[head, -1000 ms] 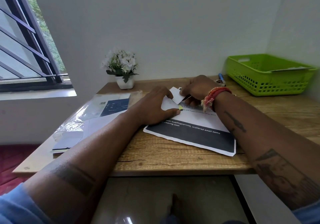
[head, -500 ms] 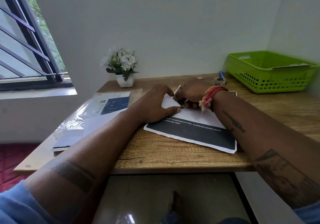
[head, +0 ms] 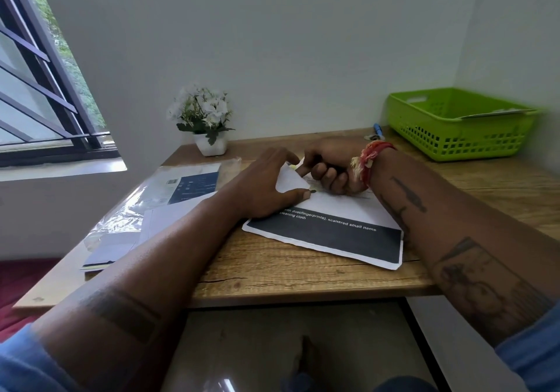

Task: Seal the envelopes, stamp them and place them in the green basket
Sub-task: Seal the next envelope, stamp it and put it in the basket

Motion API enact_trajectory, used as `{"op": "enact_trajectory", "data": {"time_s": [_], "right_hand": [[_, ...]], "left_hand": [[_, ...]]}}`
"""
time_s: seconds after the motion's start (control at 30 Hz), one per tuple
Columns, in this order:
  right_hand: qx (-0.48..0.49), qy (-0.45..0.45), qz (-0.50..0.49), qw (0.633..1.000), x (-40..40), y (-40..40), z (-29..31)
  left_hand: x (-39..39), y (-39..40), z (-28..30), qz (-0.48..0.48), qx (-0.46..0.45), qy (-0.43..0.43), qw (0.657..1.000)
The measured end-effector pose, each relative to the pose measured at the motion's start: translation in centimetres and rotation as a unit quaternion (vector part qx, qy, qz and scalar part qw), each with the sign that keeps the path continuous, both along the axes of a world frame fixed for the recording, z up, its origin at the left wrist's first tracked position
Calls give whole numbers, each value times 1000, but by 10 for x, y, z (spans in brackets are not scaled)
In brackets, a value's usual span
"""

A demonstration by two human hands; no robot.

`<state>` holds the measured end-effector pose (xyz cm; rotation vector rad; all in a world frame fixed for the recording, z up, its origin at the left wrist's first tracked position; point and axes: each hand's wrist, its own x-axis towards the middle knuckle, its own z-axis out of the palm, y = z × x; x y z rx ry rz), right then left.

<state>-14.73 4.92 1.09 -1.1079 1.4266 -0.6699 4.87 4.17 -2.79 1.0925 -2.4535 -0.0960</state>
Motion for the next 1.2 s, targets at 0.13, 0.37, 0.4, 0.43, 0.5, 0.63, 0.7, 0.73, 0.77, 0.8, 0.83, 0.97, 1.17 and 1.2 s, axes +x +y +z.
{"op": "enact_trajectory", "data": {"time_s": [0.13,0.37,0.4,0.43,0.5,0.63,0.7,0.73,0.77,0.8,0.83,0.97,1.17,1.2], "right_hand": [[-118,66,-98,986,-5,-11,-4],[-174,219,-19,960,2,-11,-7],[-190,262,-4,946,2,-11,-6],[-200,292,2,935,2,-9,-4],[-214,358,8,909,4,-7,-1],[-210,417,26,884,10,-11,-3],[-204,413,29,887,11,-10,-3],[-208,403,25,891,11,-10,-3],[-208,375,19,903,11,-9,-4],[-212,337,13,917,10,-9,-5],[-212,312,7,926,10,-8,-5],[-196,289,12,937,9,-5,-5],[-169,221,3,961,5,-2,-3],[-173,241,12,955,4,-2,-4]], "left_hand": [[-1,3,3,8,-4,-13,1000],[-3,7,5,-12,-3,-2,1000],[-3,7,5,-13,4,-5,1000],[-3,6,4,-11,12,-10,1000],[-3,5,3,-8,20,-15,1000],[-4,0,3,-8,-25,-29,999],[-4,0,4,10,-36,-37,999],[-3,0,5,23,-41,-43,998],[-3,1,5,34,-43,-45,997],[-4,2,6,40,-42,-46,997],[-4,2,6,41,-42,-49,997],[-6,3,8,50,-44,-74,995],[-7,6,8,59,-44,-64,995],[-6,6,7,60,-39,-56,996]]}}
